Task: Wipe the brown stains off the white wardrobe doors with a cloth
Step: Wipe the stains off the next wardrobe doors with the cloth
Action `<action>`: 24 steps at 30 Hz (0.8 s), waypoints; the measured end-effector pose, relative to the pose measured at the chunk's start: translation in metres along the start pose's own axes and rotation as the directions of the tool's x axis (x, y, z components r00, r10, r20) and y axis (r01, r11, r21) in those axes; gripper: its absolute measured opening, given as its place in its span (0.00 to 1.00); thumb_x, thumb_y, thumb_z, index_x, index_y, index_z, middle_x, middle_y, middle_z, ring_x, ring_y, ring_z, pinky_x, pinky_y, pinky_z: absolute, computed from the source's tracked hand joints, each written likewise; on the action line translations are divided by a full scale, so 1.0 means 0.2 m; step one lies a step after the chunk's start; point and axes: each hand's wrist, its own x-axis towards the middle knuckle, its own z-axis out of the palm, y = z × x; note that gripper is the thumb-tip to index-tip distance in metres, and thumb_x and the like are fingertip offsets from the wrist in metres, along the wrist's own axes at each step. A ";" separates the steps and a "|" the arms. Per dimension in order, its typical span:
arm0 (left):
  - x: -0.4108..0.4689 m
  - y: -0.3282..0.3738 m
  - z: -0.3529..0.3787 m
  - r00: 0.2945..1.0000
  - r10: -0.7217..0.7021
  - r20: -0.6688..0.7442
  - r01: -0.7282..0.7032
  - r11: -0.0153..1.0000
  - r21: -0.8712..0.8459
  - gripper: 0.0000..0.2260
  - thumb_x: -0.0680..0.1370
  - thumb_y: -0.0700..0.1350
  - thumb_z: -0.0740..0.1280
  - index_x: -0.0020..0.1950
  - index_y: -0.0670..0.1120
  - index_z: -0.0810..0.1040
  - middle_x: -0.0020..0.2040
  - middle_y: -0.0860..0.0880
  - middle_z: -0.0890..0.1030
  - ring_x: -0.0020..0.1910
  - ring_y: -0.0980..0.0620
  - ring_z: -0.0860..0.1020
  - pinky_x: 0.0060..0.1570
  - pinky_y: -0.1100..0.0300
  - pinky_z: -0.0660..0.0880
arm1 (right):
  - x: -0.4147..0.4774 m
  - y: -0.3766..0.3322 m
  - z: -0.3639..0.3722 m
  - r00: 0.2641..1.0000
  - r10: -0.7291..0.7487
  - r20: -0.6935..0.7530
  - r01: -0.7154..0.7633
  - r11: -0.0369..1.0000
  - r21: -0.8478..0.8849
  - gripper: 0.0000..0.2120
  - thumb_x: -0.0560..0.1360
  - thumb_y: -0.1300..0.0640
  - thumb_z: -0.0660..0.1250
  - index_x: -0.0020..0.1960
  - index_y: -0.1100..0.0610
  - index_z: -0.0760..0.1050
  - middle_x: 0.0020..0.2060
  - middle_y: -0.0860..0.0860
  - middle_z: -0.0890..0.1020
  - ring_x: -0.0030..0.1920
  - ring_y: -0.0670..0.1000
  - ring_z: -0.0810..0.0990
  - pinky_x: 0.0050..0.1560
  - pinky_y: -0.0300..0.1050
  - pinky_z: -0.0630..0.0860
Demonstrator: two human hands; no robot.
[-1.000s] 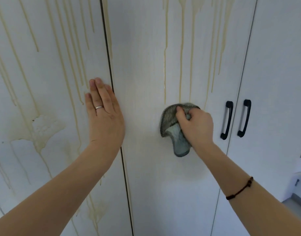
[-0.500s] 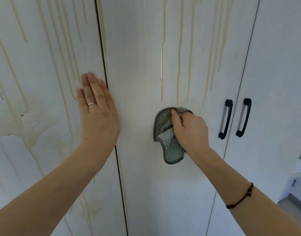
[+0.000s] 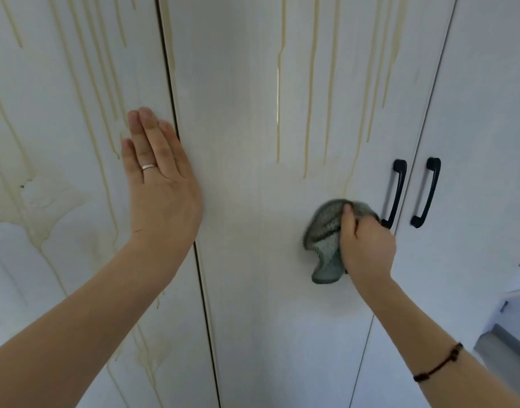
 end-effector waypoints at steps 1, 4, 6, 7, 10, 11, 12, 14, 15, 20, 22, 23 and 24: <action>0.00 0.00 0.00 1.000 -0.005 0.000 0.005 1.000 -0.003 0.22 0.82 0.32 0.38 0.75 0.25 0.37 0.75 0.22 0.42 0.76 0.23 0.44 0.75 0.32 0.50 | 0.07 -0.01 -0.03 0.997 0.071 -0.017 -0.070 0.997 0.038 0.28 0.80 0.38 0.49 0.28 0.54 0.60 0.21 0.49 0.67 0.21 0.50 0.67 0.25 0.40 0.58; 0.00 0.00 0.00 1.000 -0.006 -0.002 0.006 1.000 -0.003 0.22 0.82 0.32 0.39 0.75 0.25 0.37 0.75 0.22 0.42 0.76 0.24 0.45 0.75 0.33 0.51 | 0.04 0.00 -0.03 0.993 0.115 0.019 -0.114 0.993 -0.044 0.28 0.80 0.37 0.47 0.29 0.54 0.61 0.22 0.51 0.69 0.23 0.53 0.70 0.26 0.42 0.63; 0.00 0.00 -0.01 1.000 -0.007 -0.003 0.007 1.000 0.004 0.23 0.83 0.32 0.41 0.74 0.25 0.37 0.75 0.22 0.42 0.76 0.24 0.45 0.75 0.33 0.52 | -0.17 0.02 0.01 0.992 0.029 0.120 -0.014 0.992 -0.124 0.27 0.79 0.37 0.50 0.28 0.53 0.60 0.21 0.49 0.67 0.21 0.52 0.68 0.23 0.40 0.63; -0.01 0.00 -0.01 1.000 -0.010 -0.004 0.010 1.000 0.007 0.23 0.83 0.32 0.42 0.74 0.25 0.37 0.75 0.22 0.43 0.76 0.24 0.46 0.75 0.34 0.53 | -0.28 0.04 0.03 0.986 -0.041 0.159 0.064 0.987 -0.146 0.27 0.78 0.38 0.57 0.27 0.52 0.59 0.20 0.46 0.65 0.19 0.50 0.65 0.22 0.37 0.60; -0.01 0.01 -0.03 1.000 -0.011 0.014 0.011 1.000 0.017 0.23 0.83 0.32 0.41 0.74 0.24 0.37 0.75 0.22 0.43 0.76 0.24 0.46 0.75 0.34 0.54 | -0.43 0.11 0.05 0.973 -0.072 0.221 0.109 0.981 -0.160 0.26 0.77 0.44 0.70 0.27 0.52 0.62 0.20 0.45 0.63 0.19 0.47 0.62 0.22 0.35 0.55; -0.01 0.01 -0.03 1.000 -0.016 0.023 0.015 1.000 0.015 0.23 0.83 0.32 0.41 0.74 0.24 0.37 0.75 0.22 0.43 0.76 0.24 0.46 0.75 0.34 0.53 | -0.39 0.12 0.04 0.975 -0.004 0.222 0.040 0.987 -0.157 0.26 0.78 0.44 0.68 0.27 0.53 0.64 0.20 0.46 0.65 0.20 0.48 0.65 0.22 0.37 0.59; -0.01 0.01 -0.04 0.999 -0.018 0.032 0.018 1.000 0.009 0.22 0.83 0.32 0.40 0.74 0.24 0.37 0.75 0.22 0.42 0.76 0.24 0.46 0.75 0.34 0.53 | -0.32 0.12 0.03 0.978 0.069 0.197 -0.037 0.986 -0.161 0.26 0.79 0.42 0.63 0.28 0.54 0.65 0.21 0.48 0.68 0.21 0.50 0.68 0.23 0.39 0.62; -0.01 0.02 -0.04 0.999 -0.018 0.048 0.018 1.000 -0.009 0.22 0.82 0.31 0.37 0.74 0.25 0.36 0.74 0.22 0.41 0.76 0.24 0.44 0.75 0.33 0.51 | -0.13 0.09 -0.01 0.982 0.157 0.109 -0.145 0.984 -0.107 0.26 0.81 0.41 0.56 0.29 0.54 0.64 0.23 0.50 0.70 0.24 0.52 0.70 0.25 0.41 0.63; -0.01 0.02 -0.05 0.998 -0.018 0.054 0.019 1.000 -0.020 0.21 0.82 0.31 0.34 0.74 0.25 0.35 0.74 0.22 0.40 0.76 0.23 0.43 0.75 0.33 0.50 | -0.03 0.06 -0.04 0.982 0.177 0.060 -0.174 0.983 -0.052 0.25 0.81 0.41 0.55 0.31 0.54 0.63 0.24 0.50 0.71 0.25 0.52 0.70 0.26 0.41 0.61; -0.02 0.02 -0.04 0.999 -0.021 0.049 0.025 0.997 -0.067 0.21 0.82 0.32 0.30 0.74 0.25 0.33 0.74 0.22 0.39 0.75 0.23 0.41 0.75 0.32 0.49 | -0.06 -0.06 0.00 0.997 0.055 0.045 -0.052 0.996 -0.071 0.24 0.82 0.46 0.57 0.30 0.54 0.61 0.23 0.48 0.69 0.23 0.52 0.68 0.26 0.40 0.62; -0.02 0.01 -0.04 0.998 -0.030 0.048 0.033 0.996 -0.080 0.21 0.82 0.32 0.33 0.74 0.25 0.34 0.74 0.22 0.39 0.75 0.23 0.41 0.75 0.32 0.48 | -0.27 -0.05 0.06 0.982 -0.147 0.115 0.158 0.983 -0.098 0.23 0.79 0.47 0.57 0.28 0.54 0.66 0.20 0.47 0.66 0.20 0.51 0.65 0.24 0.35 0.59; -0.02 0.01 -0.04 0.998 -0.036 0.049 0.040 0.996 -0.086 0.22 0.82 0.32 0.35 0.74 0.25 0.34 0.74 0.22 0.39 0.75 0.24 0.41 0.75 0.32 0.48 | -0.36 -0.04 0.08 0.961 -0.237 0.145 0.253 0.961 -0.111 0.22 0.77 0.48 0.58 0.27 0.54 0.67 0.20 0.45 0.63 0.20 0.48 0.60 0.24 0.32 0.51; -0.02 0.01 -0.05 0.998 -0.038 0.050 0.042 0.995 -0.091 0.22 0.82 0.32 0.36 0.74 0.25 0.34 0.74 0.22 0.39 0.75 0.24 0.41 0.75 0.33 0.48 | -0.42 -0.01 0.09 0.948 -0.280 0.153 0.300 0.946 -0.125 0.21 0.76 0.48 0.58 0.26 0.53 0.68 0.21 0.44 0.61 0.21 0.45 0.57 0.25 0.31 0.44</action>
